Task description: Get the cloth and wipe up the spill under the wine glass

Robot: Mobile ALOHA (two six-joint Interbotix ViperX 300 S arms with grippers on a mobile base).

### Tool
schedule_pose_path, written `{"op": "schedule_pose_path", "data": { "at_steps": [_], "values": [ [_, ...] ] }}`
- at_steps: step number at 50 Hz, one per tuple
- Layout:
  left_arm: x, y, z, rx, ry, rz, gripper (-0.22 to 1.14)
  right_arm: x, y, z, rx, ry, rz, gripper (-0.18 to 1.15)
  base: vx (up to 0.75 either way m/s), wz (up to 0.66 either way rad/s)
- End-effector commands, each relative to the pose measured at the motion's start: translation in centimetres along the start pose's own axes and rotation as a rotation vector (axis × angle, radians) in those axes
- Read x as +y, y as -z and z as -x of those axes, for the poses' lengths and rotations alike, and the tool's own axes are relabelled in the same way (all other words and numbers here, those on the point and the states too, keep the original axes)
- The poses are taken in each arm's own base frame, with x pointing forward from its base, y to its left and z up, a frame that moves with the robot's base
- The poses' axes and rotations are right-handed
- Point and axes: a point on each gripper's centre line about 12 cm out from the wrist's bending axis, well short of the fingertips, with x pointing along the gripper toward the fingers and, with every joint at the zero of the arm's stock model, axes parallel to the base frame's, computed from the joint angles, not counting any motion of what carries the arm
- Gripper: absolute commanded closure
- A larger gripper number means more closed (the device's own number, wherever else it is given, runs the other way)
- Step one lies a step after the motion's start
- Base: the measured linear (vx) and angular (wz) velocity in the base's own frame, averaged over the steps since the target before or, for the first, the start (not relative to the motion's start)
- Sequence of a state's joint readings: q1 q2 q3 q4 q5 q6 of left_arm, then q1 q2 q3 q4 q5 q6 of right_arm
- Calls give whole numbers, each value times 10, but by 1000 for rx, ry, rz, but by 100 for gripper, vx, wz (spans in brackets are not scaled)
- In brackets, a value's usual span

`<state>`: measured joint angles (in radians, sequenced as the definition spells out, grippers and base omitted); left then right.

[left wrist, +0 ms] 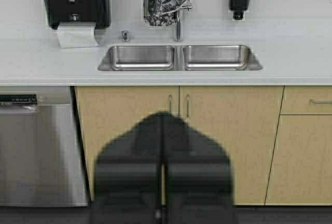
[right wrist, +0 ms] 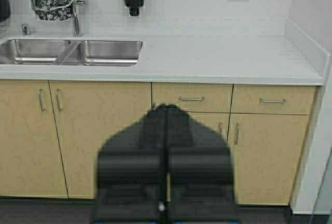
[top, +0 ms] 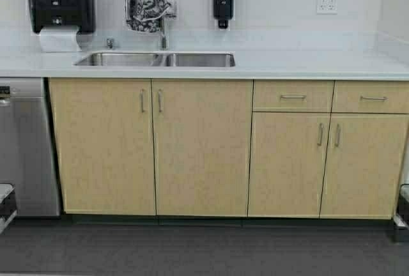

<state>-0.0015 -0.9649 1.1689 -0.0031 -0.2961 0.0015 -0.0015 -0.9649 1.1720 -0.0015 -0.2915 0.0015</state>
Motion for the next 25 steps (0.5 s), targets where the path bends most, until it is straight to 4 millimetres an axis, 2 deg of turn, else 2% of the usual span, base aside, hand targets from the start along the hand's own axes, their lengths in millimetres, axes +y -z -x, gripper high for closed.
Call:
{"op": "schedule_pose_path", "data": {
  "at_steps": [1, 7, 25],
  "values": [
    [-1, -3, 7, -23, 5, 8, 92, 2, 7, -1, 23, -8, -10, 94, 0, 0],
    [-1, -8, 10, -40, 5, 4, 90, 2, 7, -1, 25, -8, -27, 91, 0, 0],
    [-1, -2, 5, -11, 5, 11, 89, 2, 7, -2, 26, -9, -11, 91, 1, -1]
  ]
}}
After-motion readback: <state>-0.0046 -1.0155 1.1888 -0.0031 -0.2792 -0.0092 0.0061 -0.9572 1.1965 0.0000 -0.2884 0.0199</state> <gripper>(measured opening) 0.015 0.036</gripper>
